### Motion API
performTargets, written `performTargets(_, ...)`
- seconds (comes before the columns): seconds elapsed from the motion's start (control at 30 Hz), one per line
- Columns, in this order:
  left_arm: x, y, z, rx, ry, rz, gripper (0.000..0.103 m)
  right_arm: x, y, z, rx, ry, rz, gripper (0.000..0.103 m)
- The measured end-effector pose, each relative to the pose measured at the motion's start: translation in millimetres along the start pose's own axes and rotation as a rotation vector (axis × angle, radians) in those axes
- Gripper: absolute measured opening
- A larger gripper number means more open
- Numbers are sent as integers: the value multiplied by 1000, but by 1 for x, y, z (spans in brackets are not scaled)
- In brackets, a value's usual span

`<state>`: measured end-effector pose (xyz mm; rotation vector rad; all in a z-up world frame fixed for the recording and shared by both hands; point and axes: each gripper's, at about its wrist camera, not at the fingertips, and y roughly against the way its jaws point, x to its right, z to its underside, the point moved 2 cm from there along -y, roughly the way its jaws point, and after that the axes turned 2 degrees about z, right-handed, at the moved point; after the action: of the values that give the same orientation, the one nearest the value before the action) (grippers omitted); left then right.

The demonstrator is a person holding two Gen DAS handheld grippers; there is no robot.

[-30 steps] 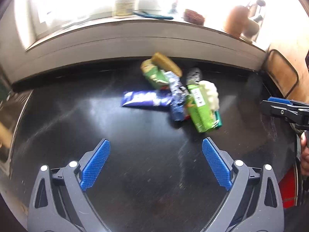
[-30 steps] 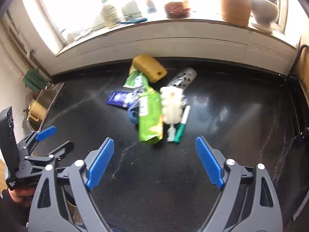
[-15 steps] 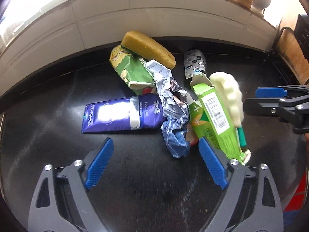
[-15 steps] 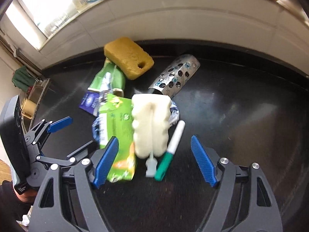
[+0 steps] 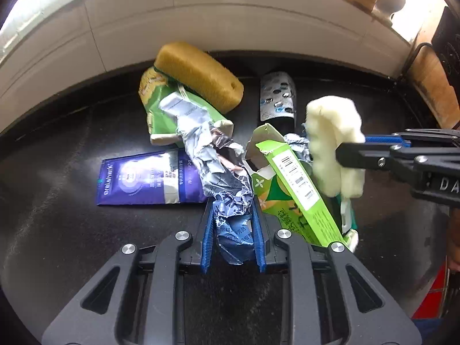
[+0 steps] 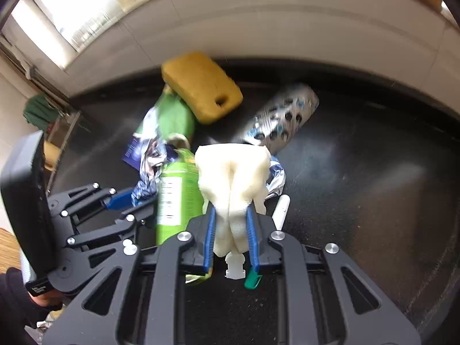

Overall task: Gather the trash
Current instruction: 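Grasp the crumpled foil with left tool while right tool grasps the white bottle brush, then carry foil and bottle brush to the bin and open both tools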

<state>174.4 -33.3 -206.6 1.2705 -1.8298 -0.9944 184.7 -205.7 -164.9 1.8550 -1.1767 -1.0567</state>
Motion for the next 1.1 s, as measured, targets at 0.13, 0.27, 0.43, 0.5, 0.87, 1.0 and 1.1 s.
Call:
performTargets(0.13,-2,37,5,24,33,-15,23,-6,36,3,62,-8,-9,18)
performTargets(0.27,0,64,16,34,40,-37,23,-15,62,17,85,-2,11,18)
performTargets(0.43,1,94,44,40,59,-49,23,-18,76,45,78,-10,38,18)
performTargets(0.5,7,98,53,35,59,-44,23,-20,77,56,74,-16,45,18)
performTargets(0.87,0,127,97,33,43,-63,23,-54,92,87,102,3,49,18)
performTargets(1.0,-16,154,108,75,80,-89,23,-86,96,84,117,64,20,18)
performTargets(1.1,-31,173,121,98,116,-122,23,-123,91,81,110,131,-27,18)
